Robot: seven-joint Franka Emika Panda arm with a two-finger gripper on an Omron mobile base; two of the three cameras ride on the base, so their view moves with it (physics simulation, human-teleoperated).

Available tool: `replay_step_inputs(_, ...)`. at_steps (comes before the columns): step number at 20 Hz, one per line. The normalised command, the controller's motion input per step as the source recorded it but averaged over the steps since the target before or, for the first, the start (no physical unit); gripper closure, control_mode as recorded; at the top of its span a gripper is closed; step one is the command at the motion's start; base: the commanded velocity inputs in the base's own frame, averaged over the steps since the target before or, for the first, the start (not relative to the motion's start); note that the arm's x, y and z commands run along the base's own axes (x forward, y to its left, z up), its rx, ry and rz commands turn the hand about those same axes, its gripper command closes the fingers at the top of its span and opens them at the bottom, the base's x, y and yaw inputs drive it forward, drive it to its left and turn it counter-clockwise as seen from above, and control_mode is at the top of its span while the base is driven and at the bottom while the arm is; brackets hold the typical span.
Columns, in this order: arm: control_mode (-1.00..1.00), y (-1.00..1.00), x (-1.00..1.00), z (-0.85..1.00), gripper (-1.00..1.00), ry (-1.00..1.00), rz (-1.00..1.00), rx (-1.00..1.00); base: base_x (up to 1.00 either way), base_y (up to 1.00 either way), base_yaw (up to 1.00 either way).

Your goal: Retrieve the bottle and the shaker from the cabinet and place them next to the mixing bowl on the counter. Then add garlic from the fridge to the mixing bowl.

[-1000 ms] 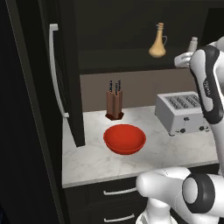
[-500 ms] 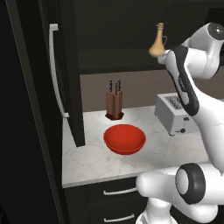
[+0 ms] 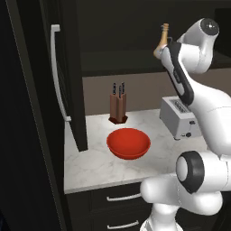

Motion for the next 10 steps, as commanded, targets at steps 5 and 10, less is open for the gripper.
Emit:
replay_step_inputs(5, -1.0, 0.0, 0.56, 0.06, -1.0, 0.0, -0.17, 0.0, 0.0, 0.0, 0.0)
replay_step_inputs(10, -1.0, 0.0, 0.51, 0.0, -1.0, 0.0, -0.15, 0.02, 0.0, 0.0, 0.0)
